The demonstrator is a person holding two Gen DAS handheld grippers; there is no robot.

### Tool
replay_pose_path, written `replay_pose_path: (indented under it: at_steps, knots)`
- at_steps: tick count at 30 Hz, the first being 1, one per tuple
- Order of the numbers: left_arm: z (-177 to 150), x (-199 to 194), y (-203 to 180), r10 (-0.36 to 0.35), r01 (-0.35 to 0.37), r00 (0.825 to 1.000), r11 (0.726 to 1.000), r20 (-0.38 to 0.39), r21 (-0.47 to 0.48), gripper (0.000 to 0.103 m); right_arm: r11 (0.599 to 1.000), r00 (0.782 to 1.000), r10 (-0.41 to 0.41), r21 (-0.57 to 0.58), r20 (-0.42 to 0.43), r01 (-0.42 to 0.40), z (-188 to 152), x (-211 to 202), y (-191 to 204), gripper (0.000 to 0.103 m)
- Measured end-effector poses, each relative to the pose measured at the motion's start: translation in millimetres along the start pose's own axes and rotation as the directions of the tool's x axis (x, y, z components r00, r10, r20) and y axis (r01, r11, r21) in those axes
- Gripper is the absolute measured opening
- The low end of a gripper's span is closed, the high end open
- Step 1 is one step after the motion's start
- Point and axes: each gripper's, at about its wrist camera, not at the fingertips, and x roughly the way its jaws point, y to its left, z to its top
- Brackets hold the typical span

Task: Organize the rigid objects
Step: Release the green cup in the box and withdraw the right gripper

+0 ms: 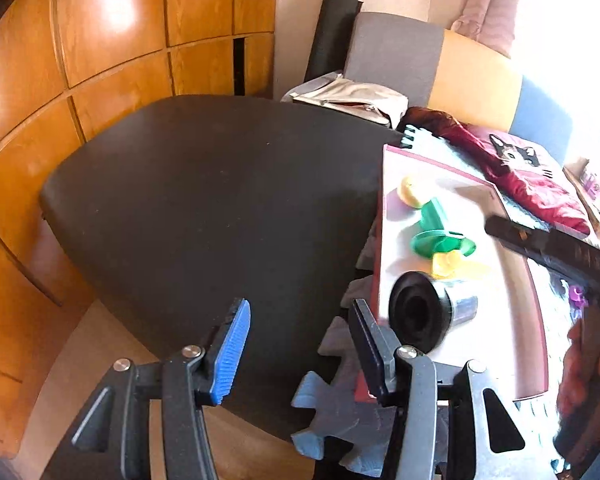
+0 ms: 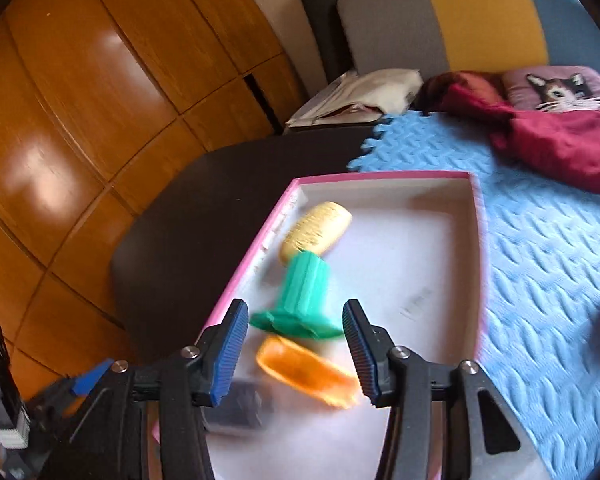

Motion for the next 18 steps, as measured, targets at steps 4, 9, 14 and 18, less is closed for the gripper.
replay_pose_path:
  at_steps: [4, 9, 14, 18]
  knots:
    - [1, -6, -12, -0.020, 0.019, 1.000, 0.999, 0.010, 0.025, 0.052, 0.996, 0.995, -0.089, 0.029, 0.043, 0.088, -14, -29, -19, 0.050]
    - [1, -14, -32, -0.052, 0.051, 0.998, 0.996, 0.017, 0.071, 0.052, 0.978, 0.978, -0.198, 0.078, 0.068, 0.193, -29, -63, -45, 0.050]
    - [3, -20, -55, -0.096, 0.093, 0.995, 0.988, 0.022, 0.123, 0.052, 0.950, 0.950, -0.300, 0.111, 0.090, 0.290, -45, -97, -71, 0.050]
    - [3, -26, -81, -0.142, 0.137, 0.990, 0.975, 0.018, 0.175, 0.052, 0.920, 0.919, -0.380, 0.140, 0.103, 0.365, -58, -127, -93, 0.050]
